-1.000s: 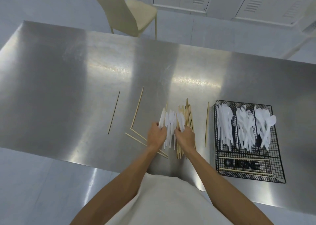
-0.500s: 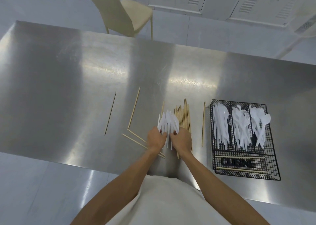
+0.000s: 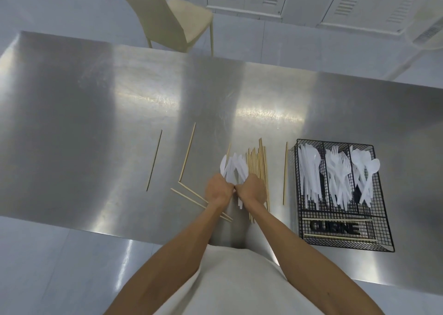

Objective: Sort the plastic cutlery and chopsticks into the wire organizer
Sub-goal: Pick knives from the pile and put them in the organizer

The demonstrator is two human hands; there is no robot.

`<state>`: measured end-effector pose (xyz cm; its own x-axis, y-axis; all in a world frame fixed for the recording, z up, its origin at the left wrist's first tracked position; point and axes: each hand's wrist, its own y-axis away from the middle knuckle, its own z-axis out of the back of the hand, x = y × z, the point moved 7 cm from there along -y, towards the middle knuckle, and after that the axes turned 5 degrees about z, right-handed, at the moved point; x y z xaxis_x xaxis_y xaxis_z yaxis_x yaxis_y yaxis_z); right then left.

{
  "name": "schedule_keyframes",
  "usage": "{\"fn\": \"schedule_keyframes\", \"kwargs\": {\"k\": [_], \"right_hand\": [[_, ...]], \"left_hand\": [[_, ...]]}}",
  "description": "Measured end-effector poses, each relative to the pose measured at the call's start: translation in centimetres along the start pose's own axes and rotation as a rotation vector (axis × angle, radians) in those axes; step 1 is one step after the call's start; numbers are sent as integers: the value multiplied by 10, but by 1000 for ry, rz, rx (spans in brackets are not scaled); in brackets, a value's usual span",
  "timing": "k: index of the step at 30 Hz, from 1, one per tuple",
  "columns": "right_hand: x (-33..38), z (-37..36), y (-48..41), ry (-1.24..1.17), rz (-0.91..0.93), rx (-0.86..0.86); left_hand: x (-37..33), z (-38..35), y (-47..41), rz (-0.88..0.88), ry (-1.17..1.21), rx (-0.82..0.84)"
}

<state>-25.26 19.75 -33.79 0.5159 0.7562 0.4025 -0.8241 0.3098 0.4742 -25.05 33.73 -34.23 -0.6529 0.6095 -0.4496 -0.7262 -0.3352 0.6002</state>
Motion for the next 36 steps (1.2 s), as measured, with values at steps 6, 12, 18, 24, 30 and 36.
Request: {"fn": "schedule_keyframes", "kwargs": {"k": [6, 12, 18, 24, 30, 36], "right_hand": [[-3, 0, 3, -8, 33, -52], [-1, 1, 5, -62, 23, -92], [2, 1, 3, -60, -15, -27], [-5, -1, 9, -22, -18, -48], [-2, 0, 10, -3, 39, -23], [-4, -1, 9, -4, 85, 35]], "left_hand": [[-2, 1, 0, -24, -74, -6], [-2, 4, 0, -44, -102, 19], [-1, 2, 0, -88, -148, 30], [-3, -1, 1, -90, -190, 11], [-7, -6, 5, -108, -246, -4], [-6, -5, 6, -111, -233, -7]]}}
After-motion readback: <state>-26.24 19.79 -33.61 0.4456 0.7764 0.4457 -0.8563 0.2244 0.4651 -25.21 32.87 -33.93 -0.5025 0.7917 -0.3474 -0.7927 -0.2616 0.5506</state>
